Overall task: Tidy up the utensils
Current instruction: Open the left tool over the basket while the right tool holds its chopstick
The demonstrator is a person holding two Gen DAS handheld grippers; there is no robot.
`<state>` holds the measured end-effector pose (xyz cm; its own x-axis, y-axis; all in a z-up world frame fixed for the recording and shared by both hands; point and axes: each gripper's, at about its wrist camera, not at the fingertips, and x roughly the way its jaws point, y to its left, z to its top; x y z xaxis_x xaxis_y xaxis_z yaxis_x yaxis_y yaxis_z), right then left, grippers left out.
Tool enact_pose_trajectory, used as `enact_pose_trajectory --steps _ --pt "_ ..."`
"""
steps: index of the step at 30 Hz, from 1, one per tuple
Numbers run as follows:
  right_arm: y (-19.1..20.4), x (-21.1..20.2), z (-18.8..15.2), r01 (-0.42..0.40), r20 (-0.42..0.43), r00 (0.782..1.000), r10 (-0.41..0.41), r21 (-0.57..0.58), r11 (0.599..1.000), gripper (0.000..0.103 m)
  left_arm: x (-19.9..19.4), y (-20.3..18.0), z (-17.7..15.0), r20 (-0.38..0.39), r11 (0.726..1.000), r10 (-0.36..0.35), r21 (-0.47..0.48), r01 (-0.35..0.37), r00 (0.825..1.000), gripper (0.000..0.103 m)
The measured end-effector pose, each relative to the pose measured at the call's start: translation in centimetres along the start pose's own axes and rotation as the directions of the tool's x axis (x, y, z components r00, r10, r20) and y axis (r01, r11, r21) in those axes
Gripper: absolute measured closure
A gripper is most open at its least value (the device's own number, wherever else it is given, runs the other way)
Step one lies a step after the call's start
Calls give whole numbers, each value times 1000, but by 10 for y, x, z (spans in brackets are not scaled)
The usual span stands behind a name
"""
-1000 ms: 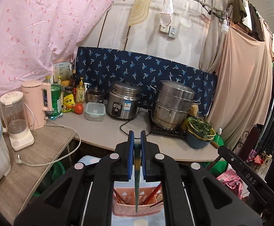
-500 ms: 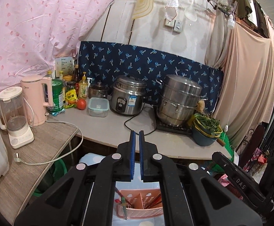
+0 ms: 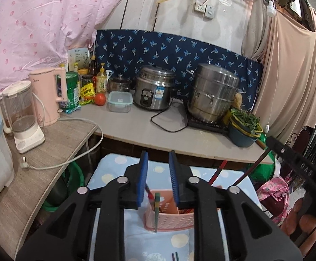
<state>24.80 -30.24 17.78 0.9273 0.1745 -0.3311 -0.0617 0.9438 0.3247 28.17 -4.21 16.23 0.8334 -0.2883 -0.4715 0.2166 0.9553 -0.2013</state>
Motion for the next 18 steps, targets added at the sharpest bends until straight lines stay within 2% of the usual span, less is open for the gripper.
enact_pose_trajectory --steps 9,18 --pt "5 9 -14 -8 -40 999 8 -5 1000 96 26 -6 -30 -82 999 -11 49 15 997 74" --pt "12 22 -36 -18 -89 996 16 -23 1000 96 41 12 -57 -135 1000 -14 -4 13 991 74"
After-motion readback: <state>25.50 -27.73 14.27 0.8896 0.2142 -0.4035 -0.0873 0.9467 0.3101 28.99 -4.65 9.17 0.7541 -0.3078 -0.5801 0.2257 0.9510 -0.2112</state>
